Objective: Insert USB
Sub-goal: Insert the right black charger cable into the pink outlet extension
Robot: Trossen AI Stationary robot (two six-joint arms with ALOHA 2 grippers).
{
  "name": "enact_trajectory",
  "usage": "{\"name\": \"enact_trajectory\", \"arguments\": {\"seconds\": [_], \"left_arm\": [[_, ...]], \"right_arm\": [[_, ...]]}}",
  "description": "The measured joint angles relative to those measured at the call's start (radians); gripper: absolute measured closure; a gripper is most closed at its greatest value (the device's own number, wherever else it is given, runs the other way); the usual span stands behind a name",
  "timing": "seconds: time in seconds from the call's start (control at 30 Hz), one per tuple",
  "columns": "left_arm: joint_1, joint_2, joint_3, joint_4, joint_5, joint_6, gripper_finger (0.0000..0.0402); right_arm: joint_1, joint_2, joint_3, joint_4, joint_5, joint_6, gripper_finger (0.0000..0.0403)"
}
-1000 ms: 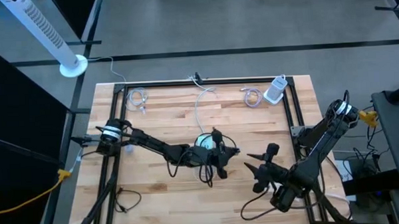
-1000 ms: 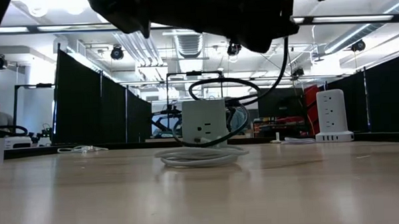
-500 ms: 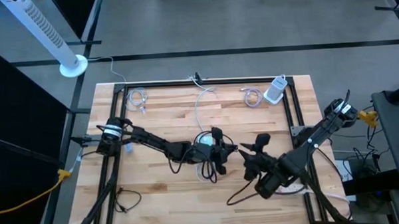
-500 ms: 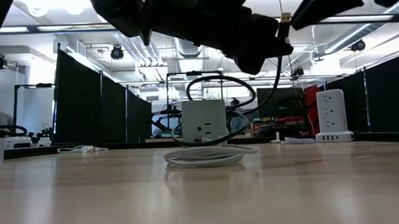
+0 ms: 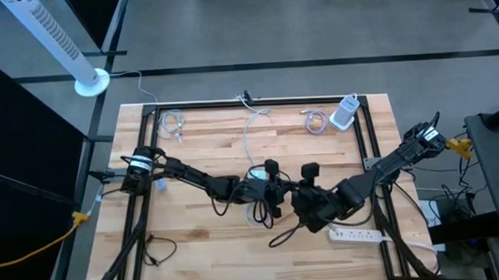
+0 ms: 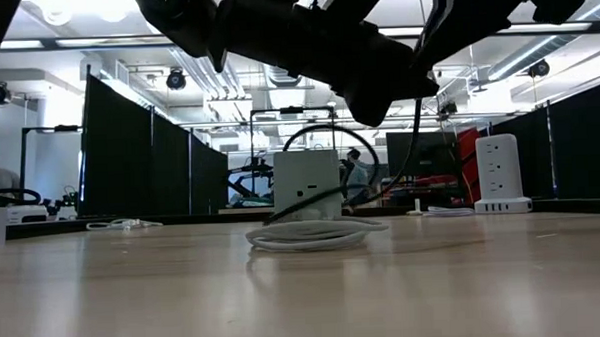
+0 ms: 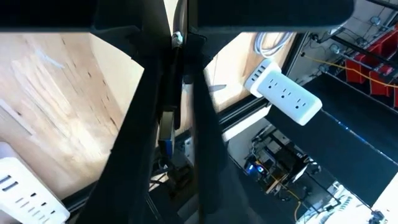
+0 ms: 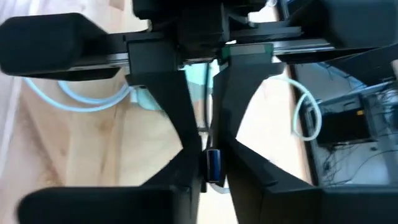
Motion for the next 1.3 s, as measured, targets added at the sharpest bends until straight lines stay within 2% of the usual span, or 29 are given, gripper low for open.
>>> {"name": "enact_trajectory", "arguments": {"seconds": [0.03,0.2,0.27,0.43,0.5,0.63,0.87,1.0,1.1,1.2,1.3], "left_arm": [[0.001,0.0,0.0,-0.005,0.002,0.0,0.039],[0.001,-0.003,0.0,-0.032,0.002,0.015,0.0388],[0.001,-0.004,0.001,-0.032,-0.01,0.026,0.0376],[0.001,-0.017,-0.001,-0.075,-0.184,0.053,0.0331],[0.001,-0.042,-0.001,-0.117,-0.234,0.085,0.0314],[0.002,-0.093,-0.001,-0.228,-0.234,0.068,0.028],[0.002,-0.197,-0.011,-0.366,-0.239,0.015,0.0241],[0.002,-0.256,-0.015,-0.439,-0.239,-0.045,0.0237],[0.001,-0.297,-0.016,-0.516,-0.239,-0.093,0.0242],[0.002,-0.317,-0.017,-0.627,-0.238,-0.147,0.0254],[0.002,-0.334,-0.018,-0.706,-0.239,-0.195,0.0268]], "right_arm": [[0.0,0.0,0.0,-0.001,-0.001,0.0,0.0383],[0.0,-0.01,0.0,0.001,-0.011,0.009,0.0382],[0.0,-0.021,0.0,0.0,-0.01,0.009,0.0382],[0.0,-0.079,0.0,-0.041,0.017,0.03,0.0382],[0.001,-0.114,0.0,-0.098,0.059,0.064,0.0382],[0.003,-0.214,-0.003,-0.234,0.156,0.191,0.0382],[0.035,-0.408,-0.014,-0.247,0.346,0.262,0.0382],[0.063,-0.486,-0.015,-0.243,0.494,0.318,0.0382],[0.085,-0.519,-0.016,-0.24,0.561,0.341,0.0382],[0.115,-0.524,-0.016,-0.238,0.627,0.323,0.0382],[0.169,-0.524,-0.004,-0.226,0.741,0.269,0.0382]]}}
